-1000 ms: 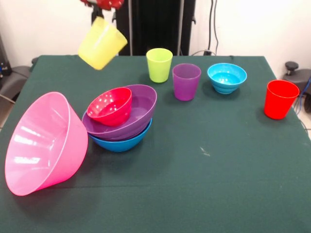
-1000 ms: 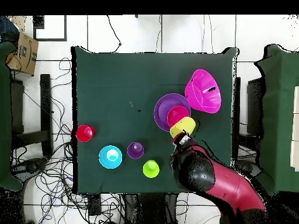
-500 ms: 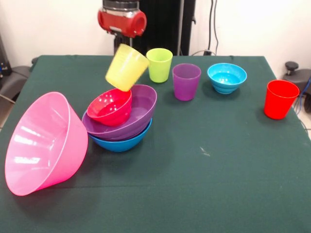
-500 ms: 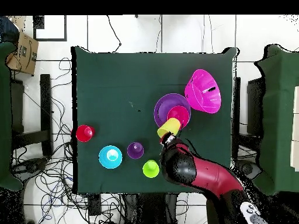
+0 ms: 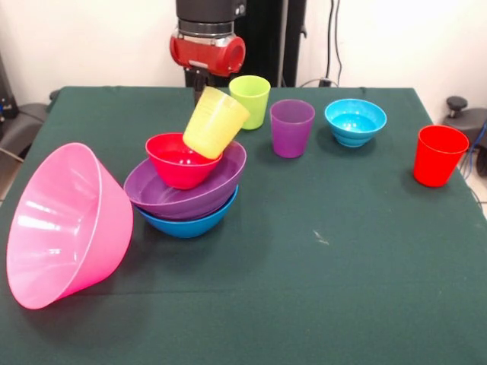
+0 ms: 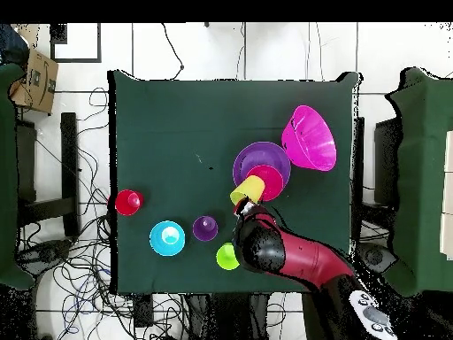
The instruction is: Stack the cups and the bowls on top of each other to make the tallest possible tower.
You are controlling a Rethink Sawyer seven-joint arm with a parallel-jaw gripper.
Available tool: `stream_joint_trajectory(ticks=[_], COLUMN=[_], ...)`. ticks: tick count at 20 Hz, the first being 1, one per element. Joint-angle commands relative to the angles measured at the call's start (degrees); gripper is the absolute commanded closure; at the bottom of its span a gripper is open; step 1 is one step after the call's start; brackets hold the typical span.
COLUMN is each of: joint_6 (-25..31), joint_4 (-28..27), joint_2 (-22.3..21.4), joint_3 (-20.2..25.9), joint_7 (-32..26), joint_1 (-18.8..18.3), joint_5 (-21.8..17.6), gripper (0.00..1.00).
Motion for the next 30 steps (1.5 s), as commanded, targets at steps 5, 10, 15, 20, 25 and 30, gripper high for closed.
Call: stream_joint_trajectory(ticks=[5, 10, 15, 20, 25, 30], joint_6=[-2.34, -1.76, -1.25, -0.37, -0.19, -0.11], joint_4=[-3.89, -3.96, -3.76, -4.09, -4.26, -4.78], joint_2=[1.86, 1.33, 1.42, 1.41, 1.43, 0.39], joint_3=[1.12, 0.9, 0.47, 0.29, -0.03, -0.71], joint_7=[3.65, 3.28, 3.17, 2.46, 2.21, 2.36], joint_1=[1.86, 1.56, 1.84, 2.05, 2.17, 2.74], joint_5=[-3.11, -3.28, -3.29, -3.69, -3.81, -3.72], gripper=[1.0, 1.0, 0.0, 0.0, 0.0, 0.0])
